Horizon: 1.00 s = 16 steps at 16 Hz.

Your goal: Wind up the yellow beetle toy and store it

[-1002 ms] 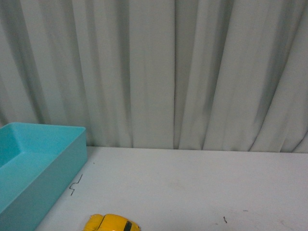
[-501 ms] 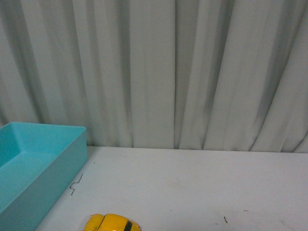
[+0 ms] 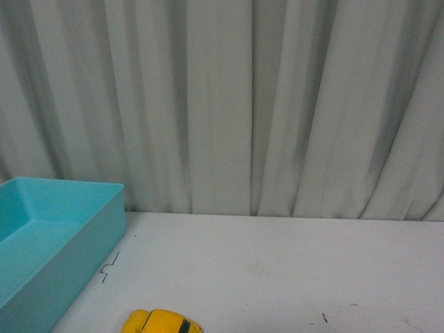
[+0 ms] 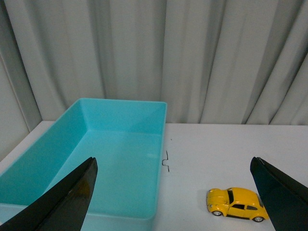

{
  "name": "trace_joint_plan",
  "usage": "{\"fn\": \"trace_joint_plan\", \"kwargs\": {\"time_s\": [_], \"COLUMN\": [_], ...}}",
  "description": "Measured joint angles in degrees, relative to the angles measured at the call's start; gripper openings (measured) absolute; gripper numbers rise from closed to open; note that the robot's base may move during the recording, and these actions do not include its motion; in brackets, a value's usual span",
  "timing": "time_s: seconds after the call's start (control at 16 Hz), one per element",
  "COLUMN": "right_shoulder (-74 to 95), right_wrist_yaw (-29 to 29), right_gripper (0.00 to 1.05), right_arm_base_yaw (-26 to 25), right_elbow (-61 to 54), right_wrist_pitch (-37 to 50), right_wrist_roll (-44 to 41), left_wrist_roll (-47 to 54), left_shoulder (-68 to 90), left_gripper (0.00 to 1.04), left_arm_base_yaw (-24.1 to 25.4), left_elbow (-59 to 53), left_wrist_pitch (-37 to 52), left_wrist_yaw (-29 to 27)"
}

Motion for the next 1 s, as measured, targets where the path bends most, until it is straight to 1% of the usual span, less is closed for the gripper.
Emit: {"fn": "trace_joint_plan", "kwargs": {"time_s": [0.19, 0.31, 0.38, 0.44, 0.5, 0.56, 0.63, 0.69, 0.81, 0.88, 0.94, 1.0], "right_shoulder": [0.0, 0.0, 0.0, 0.0, 0.0, 0.0, 0.0, 0.0, 0.0, 0.1, 0.0, 0.0], "right_wrist_yaw": [0.0, 0.0, 0.0, 0.0, 0.0, -0.1, 0.0, 0.0, 0.1, 0.0, 0.0, 0.0], "right_gripper": [0.54, 0.81, 0.92, 1.00, 0.97, 0.98, 0.98, 0.98, 0.98, 0.98, 0.98, 0.98], "right_arm_base_yaw": [0.0, 0.0, 0.0, 0.0, 0.0, 0.0, 0.0, 0.0, 0.0, 0.0, 0.0, 0.0], "right_elbow": [0.0, 0.0, 0.0, 0.0, 0.0, 0.0, 0.0, 0.0, 0.0, 0.0, 0.0, 0.0], "right_wrist_pitch": [0.0, 0.0, 0.0, 0.0, 0.0, 0.0, 0.0, 0.0, 0.0, 0.0, 0.0, 0.0], "right_wrist_roll": [0.0, 0.0, 0.0, 0.0, 0.0, 0.0, 0.0, 0.0, 0.0, 0.0, 0.0, 0.0], "left_wrist_roll": [0.0, 0.0, 0.0, -0.7, -5.3, -10.1, -10.8, -10.4, -6.5, -4.4, -1.2, 2.4], "left_shoulder": [0.0, 0.0, 0.0, 0.5, 7.7, 18.1, 23.3, 28.7, 45.4, 53.0, 63.0, 71.6], "left_gripper": [0.98, 0.98, 0.98, 0.98, 0.98, 0.98, 0.98, 0.98, 0.98, 0.98, 0.98, 0.98], "left_arm_base_yaw": [0.0, 0.0, 0.0, -0.2, -1.5, -1.7, -1.7, -1.6, -1.9, -2.1, -3.3, -4.6], "left_elbow": [0.0, 0.0, 0.0, 0.6, 6.4, 12.8, 15.8, 18.9, 24.6, 27.2, 31.4, 36.6], "left_wrist_pitch": [0.0, 0.0, 0.0, -2.6, -15.5, -21.5, -17.3, -11.3, 2.4, 6.6, 11.2, 13.3], "left_wrist_yaw": [0.0, 0.0, 0.0, -0.7, -5.2, -6.6, -7.0, -6.6, -4.0, -2.8, -3.1, -1.6]}}
